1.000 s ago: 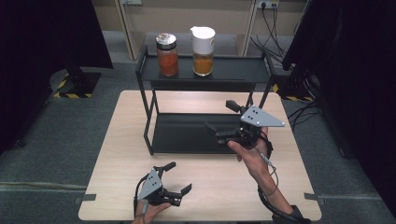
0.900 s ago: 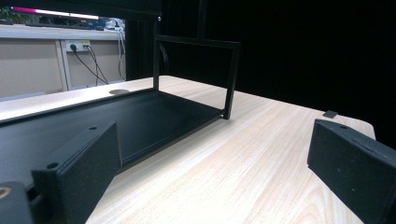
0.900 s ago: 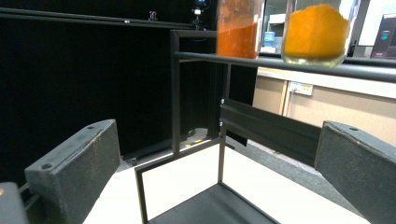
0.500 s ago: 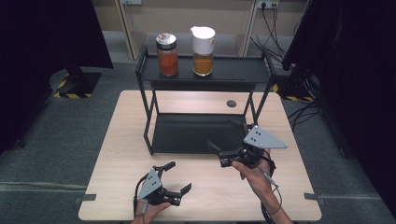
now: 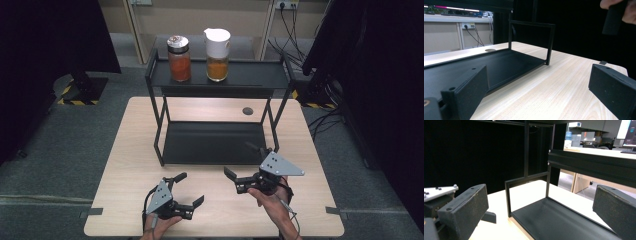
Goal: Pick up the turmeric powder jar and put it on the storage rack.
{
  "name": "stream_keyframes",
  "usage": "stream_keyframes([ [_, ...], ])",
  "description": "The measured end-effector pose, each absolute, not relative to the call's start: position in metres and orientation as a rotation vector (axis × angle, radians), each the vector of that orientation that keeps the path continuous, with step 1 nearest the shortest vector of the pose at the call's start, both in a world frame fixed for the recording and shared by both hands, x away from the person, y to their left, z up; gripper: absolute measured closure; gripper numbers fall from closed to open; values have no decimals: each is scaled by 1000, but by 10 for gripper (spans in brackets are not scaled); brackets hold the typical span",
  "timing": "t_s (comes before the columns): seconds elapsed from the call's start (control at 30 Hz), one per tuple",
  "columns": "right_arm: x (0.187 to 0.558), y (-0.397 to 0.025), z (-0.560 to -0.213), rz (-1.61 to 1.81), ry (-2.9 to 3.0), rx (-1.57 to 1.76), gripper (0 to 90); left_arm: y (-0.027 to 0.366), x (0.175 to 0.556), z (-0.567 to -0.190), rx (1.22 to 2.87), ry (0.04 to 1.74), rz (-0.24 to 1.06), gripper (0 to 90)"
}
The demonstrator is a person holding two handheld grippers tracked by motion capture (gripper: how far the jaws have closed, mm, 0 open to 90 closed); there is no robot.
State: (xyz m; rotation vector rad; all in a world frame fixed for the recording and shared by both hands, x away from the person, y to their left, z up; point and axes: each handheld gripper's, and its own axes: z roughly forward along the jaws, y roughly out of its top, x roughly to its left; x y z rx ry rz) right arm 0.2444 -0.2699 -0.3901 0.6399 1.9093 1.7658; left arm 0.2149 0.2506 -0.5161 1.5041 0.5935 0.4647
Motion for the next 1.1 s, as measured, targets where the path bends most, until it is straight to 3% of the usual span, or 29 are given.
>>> stream_keyframes([
  [1.1, 229, -268, -459, 1738, 1969, 723, 6, 252, 215, -517, 1491, 616, 475, 23],
])
